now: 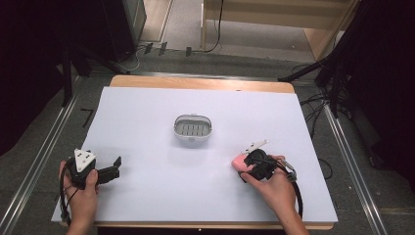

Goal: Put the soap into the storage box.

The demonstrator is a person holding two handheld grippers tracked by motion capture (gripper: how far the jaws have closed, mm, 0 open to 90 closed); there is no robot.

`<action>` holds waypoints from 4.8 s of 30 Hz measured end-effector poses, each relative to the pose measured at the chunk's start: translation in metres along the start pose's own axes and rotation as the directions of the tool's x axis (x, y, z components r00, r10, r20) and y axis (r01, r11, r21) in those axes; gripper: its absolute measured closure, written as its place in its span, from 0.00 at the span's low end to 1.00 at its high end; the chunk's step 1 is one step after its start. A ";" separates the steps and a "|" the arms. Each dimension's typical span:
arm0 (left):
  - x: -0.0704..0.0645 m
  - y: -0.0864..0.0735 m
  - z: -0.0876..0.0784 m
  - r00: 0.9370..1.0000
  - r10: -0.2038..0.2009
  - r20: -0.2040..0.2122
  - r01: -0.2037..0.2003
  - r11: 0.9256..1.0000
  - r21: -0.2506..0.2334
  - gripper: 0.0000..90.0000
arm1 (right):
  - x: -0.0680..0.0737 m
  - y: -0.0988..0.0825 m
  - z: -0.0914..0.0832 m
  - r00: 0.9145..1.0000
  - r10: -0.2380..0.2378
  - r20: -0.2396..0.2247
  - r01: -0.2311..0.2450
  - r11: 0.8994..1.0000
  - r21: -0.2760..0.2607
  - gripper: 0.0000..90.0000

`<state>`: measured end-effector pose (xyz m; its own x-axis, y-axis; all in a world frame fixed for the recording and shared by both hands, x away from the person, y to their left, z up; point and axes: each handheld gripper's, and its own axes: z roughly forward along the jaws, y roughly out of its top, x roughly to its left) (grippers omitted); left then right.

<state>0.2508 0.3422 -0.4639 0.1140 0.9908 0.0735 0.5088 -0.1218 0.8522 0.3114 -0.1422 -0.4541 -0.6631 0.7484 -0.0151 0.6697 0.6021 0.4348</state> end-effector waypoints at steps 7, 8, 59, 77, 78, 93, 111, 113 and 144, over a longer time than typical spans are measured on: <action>0.000 0.000 0.000 1.000 -0.001 0.002 0.001 1.000 0.003 0.00 | -0.003 0.006 -0.003 0.998 -0.056 -0.035 0.055 0.998 -0.030 0.43; 0.000 0.000 0.000 1.000 0.000 0.002 0.000 1.000 0.002 0.00 | -0.004 0.007 -0.004 0.997 -0.069 -0.043 0.067 0.997 -0.034 0.43; 0.001 0.000 -0.001 1.000 -0.005 0.010 0.005 1.000 -0.007 0.00 | -0.016 0.087 -0.028 0.908 -0.391 -0.150 0.361 0.912 -0.195 0.43; 0.001 0.000 -0.001 1.000 -0.010 0.007 0.010 1.000 -0.006 0.00 | -0.014 0.117 -0.036 0.875 -0.457 -0.161 0.413 0.877 -0.245 0.43; 0.001 0.000 -0.001 1.000 -0.010 0.007 0.010 1.000 -0.006 0.00 | -0.013 0.118 -0.037 0.870 -0.465 -0.162 0.420 0.872 -0.250 0.43; 0.002 -0.001 -0.002 1.000 -0.023 0.006 0.023 1.000 -0.012 0.00 | -0.005 0.145 -0.031 0.827 -0.533 -0.178 0.477 0.834 -0.279 0.43; 0.002 -0.001 -0.002 1.000 -0.023 0.009 0.023 1.000 -0.019 0.00 | -0.003 0.172 -0.014 0.775 -0.596 -0.210 0.529 0.793 -0.300 0.43; 0.002 -0.001 -0.002 1.000 -0.022 0.010 0.023 1.000 -0.020 0.00 | -0.003 0.175 -0.013 0.769 -0.603 -0.212 0.536 0.789 -0.300 0.43; 0.003 -0.001 -0.001 1.000 -0.024 0.014 0.024 1.000 -0.015 0.00 | -0.005 0.200 0.020 0.719 -0.639 -0.273 0.567 0.767 -0.302 0.43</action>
<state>0.2496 0.3449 -0.4635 0.1143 0.9924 0.0459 0.4989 -0.0973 0.8612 0.4552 -0.0203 -0.3851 -0.9961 0.0773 -0.0426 0.0368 0.8019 0.5963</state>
